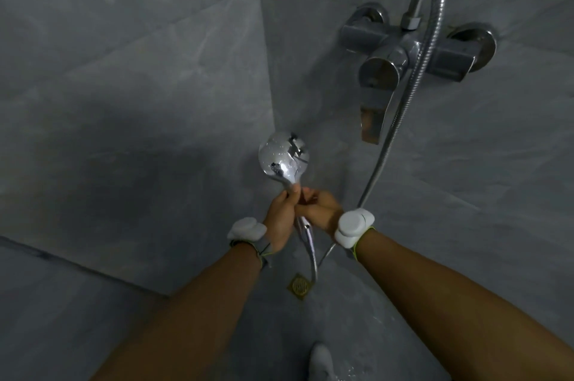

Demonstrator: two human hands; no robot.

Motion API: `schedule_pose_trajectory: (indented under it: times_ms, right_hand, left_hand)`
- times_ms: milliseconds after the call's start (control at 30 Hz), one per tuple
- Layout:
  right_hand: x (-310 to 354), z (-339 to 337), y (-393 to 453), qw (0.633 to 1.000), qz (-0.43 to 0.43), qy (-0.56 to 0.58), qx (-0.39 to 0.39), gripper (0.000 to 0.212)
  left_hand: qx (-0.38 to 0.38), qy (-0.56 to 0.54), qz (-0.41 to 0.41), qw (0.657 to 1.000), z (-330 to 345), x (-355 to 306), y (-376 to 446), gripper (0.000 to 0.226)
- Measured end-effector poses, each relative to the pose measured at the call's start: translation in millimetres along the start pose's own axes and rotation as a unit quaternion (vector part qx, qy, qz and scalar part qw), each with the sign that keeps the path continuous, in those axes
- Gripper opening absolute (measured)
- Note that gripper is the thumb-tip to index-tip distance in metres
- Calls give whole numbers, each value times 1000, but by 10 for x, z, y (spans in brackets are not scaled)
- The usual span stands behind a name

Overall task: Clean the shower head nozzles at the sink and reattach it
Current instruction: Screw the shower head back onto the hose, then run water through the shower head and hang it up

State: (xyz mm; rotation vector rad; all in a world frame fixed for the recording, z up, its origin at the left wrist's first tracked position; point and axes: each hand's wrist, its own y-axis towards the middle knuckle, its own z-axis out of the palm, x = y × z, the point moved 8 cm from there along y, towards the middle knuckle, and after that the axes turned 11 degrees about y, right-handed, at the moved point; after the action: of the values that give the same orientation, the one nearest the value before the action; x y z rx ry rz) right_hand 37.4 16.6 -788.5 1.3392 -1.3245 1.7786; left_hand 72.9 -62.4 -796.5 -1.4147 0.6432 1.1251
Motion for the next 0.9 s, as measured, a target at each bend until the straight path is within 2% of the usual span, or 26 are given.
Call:
schedule_pose_trajectory:
  times_ms: [33, 100, 167, 267, 367, 467, 567, 633, 767, 833, 900]
  right_hand:
    - [-16, -14, -51, 1000, -6, 7, -16, 7]
    - [-78, -65, -149, 999, 0, 7, -53, 21]
    - [-158, -99, -300, 996, 12, 31, -79, 29]
    - [-251, -178, -451, 992, 5, 35, -123, 14]
    - [-396, -286, -590, 987, 33, 38, -154, 12]
    - [-536, -431, -721, 982, 80, 36, -166, 17]
    - [-639, -580, -872, 980, 104, 24, -165, 23]
    - [-769, -605, -918, 980, 108, 15, -164, 24]
    - [-1019, -739, -952, 977, 123, 18, -174, 22]
    - [-1128, -816, -933, 976, 135, 27, -171, 19]
    - [-1203, -828, -944, 975, 137, 28, -174, 17]
  left_hand:
    - [16, 19, -9, 1000, 9, 13, -83, 29]
    - [53, 87, -44, 994, 20, 37, -258, 28]
    - [104, 181, -74, 975, 8, 43, -440, 31]
    - [164, 288, -93, 939, -49, -11, -606, 37]
    - [141, 339, -90, 926, -122, -171, -624, 38]
    - [45, 322, -4, 945, -167, -533, -536, 24]
    - [21, 302, 109, 947, 46, -962, -573, 9]
    - [31, 301, 157, 940, 225, -1166, -604, 19]
    - [39, 304, 222, 925, 661, -1543, -605, 53]
    - [30, 264, 231, 936, 842, -1699, -566, 51]
    - [42, 241, 231, 942, 936, -1777, -559, 34]
